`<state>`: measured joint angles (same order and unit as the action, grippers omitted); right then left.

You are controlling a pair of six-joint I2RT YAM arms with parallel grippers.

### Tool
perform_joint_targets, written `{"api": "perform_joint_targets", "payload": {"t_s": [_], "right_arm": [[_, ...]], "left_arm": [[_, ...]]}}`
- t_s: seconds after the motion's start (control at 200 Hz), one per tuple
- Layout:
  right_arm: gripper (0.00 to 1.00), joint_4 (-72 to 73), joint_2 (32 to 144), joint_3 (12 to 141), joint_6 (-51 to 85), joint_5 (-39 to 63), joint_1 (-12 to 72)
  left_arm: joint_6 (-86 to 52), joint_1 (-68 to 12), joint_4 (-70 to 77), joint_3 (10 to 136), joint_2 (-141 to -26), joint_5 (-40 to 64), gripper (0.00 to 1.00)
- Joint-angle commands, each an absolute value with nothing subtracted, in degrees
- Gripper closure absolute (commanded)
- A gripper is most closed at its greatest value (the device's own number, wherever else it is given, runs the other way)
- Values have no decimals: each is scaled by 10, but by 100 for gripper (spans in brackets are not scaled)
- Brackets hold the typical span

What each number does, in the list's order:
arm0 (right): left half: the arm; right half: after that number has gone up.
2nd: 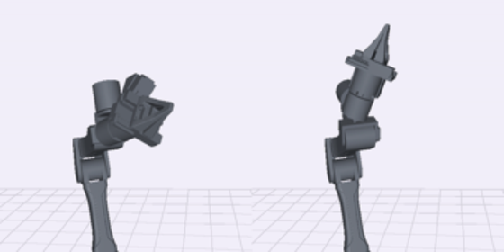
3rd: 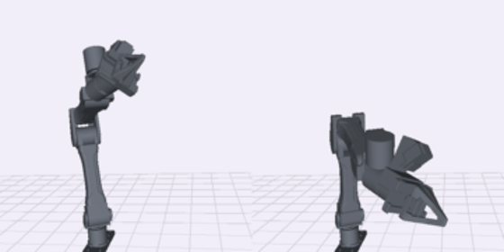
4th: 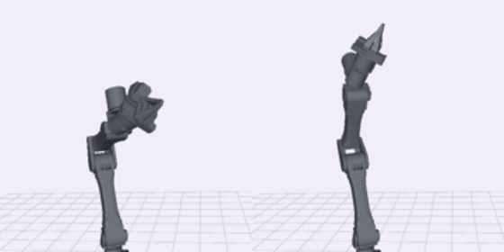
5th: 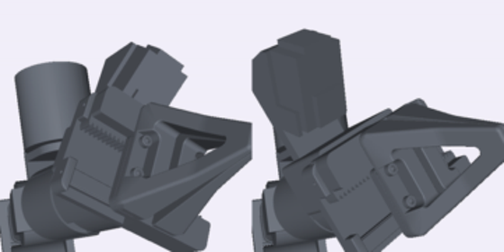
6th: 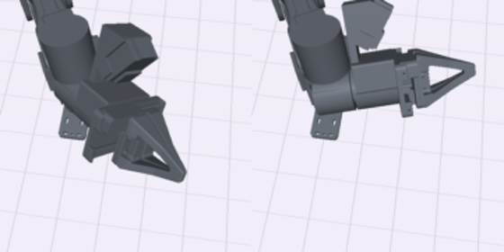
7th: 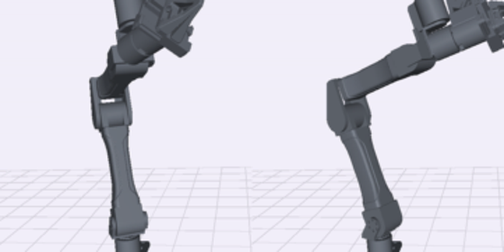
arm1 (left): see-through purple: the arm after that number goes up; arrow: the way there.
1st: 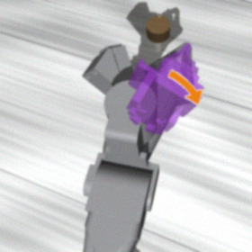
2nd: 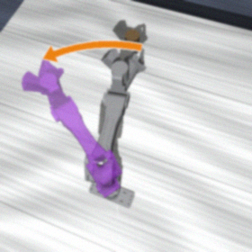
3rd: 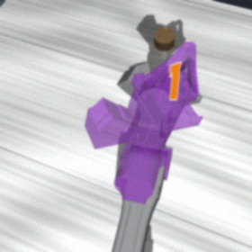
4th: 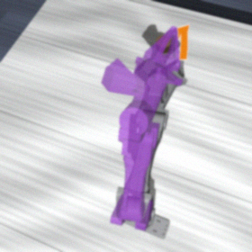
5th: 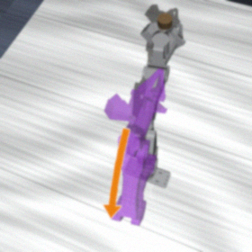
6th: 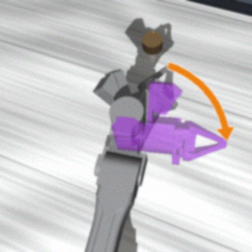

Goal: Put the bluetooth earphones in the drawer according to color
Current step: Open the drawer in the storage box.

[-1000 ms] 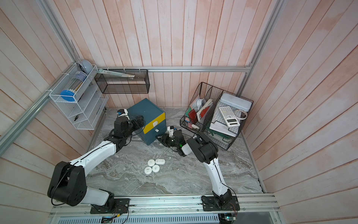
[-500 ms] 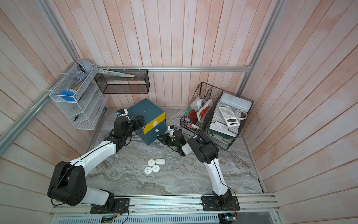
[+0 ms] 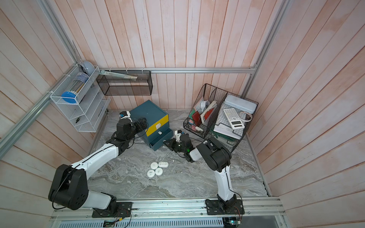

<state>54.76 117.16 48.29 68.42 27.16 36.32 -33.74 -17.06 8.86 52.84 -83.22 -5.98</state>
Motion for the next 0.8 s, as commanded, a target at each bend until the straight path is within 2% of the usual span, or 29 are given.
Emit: {"api": "perform_joint_targets", "payload": {"t_s": [0.0,0.455,0.77,0.795], "right_arm": [[100,498,1127,455,642,242,366],[100,383,1029,381,566,203,366],[100,314,1009,392,514,221,366],[94,311,1007,394,510,222,365]], "left_arm": [[-307,-184,-25,489,-851,-57,5],[-305,-183,-23,483,-844,-76,6],[-308,-183,-13,473,-819,-76,5],[-308,-183,-9,469,-812,-75,5]]}}
